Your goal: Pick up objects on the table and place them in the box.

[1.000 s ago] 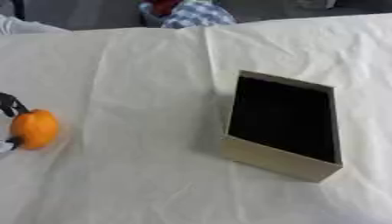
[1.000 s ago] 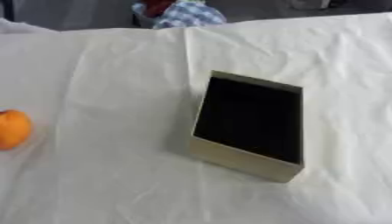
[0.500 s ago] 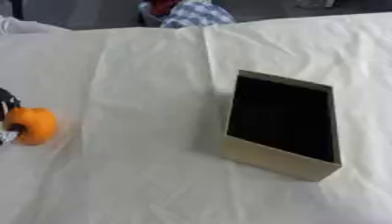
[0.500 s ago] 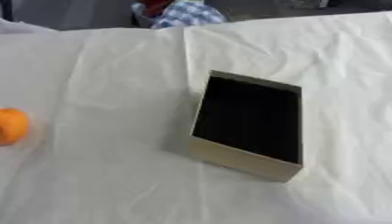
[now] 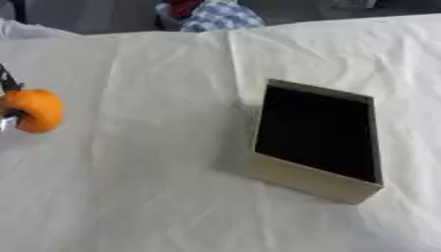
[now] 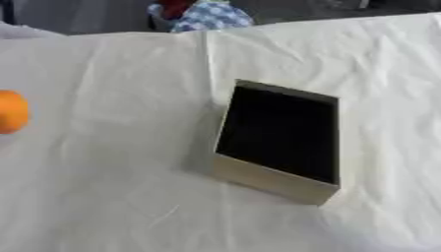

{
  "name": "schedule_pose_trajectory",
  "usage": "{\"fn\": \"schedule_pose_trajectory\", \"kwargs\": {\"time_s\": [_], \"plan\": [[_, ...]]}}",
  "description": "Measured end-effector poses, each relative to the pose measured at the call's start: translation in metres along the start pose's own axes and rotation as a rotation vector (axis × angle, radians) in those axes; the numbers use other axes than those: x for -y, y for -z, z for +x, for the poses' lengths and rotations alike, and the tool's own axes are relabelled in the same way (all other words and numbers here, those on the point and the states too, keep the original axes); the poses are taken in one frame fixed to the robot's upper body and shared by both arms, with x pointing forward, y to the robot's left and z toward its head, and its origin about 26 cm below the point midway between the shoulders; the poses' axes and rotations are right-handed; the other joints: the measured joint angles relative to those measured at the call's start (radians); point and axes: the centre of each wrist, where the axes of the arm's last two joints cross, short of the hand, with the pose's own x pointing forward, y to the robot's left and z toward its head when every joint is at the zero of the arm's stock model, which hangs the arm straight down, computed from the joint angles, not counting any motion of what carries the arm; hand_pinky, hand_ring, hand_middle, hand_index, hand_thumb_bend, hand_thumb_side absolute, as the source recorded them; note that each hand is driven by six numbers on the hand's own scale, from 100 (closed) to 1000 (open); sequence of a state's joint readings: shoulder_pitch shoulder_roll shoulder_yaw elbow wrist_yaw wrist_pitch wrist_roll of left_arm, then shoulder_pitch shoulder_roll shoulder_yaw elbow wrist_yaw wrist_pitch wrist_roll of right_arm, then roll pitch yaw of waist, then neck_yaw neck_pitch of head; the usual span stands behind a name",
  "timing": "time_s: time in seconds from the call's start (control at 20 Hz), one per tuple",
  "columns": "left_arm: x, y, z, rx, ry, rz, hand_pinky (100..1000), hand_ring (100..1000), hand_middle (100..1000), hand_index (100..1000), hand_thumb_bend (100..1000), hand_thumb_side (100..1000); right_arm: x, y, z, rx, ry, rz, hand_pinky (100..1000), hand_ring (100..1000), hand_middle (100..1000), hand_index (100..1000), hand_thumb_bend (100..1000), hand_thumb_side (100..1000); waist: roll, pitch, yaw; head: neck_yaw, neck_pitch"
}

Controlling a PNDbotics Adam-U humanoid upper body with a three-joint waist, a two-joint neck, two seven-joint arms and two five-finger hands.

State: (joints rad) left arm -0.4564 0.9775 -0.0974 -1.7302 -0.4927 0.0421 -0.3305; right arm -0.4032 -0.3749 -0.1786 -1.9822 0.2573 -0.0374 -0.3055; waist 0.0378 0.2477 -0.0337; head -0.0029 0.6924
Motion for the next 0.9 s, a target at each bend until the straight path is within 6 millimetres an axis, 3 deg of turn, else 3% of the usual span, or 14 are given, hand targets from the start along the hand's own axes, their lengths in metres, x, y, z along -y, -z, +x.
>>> {"fn": "schedule_pose_trajectory", "kwargs": {"time_s": [0.4, 0.9], "plan": [[-0.057, 0.034, 0.061, 0.252, 0.026, 0.122, 343, 510, 538, 556, 139, 100, 0.0, 0.0, 0.0, -0.001, 0.003, 0.005, 580, 683, 579, 776, 100, 757, -0.001, -0.011, -0.004, 0.011, 0.001], [-0.075, 0.078, 0.131, 0.529, 0.005, 0.111, 339, 504, 533, 548, 100, 100, -0.002, 0.0, 0.001, 0.004, 0.014, 0.014, 579, 682, 579, 775, 100, 758, -0.002, -0.01, -0.02, 0.028, 0.001]]}}
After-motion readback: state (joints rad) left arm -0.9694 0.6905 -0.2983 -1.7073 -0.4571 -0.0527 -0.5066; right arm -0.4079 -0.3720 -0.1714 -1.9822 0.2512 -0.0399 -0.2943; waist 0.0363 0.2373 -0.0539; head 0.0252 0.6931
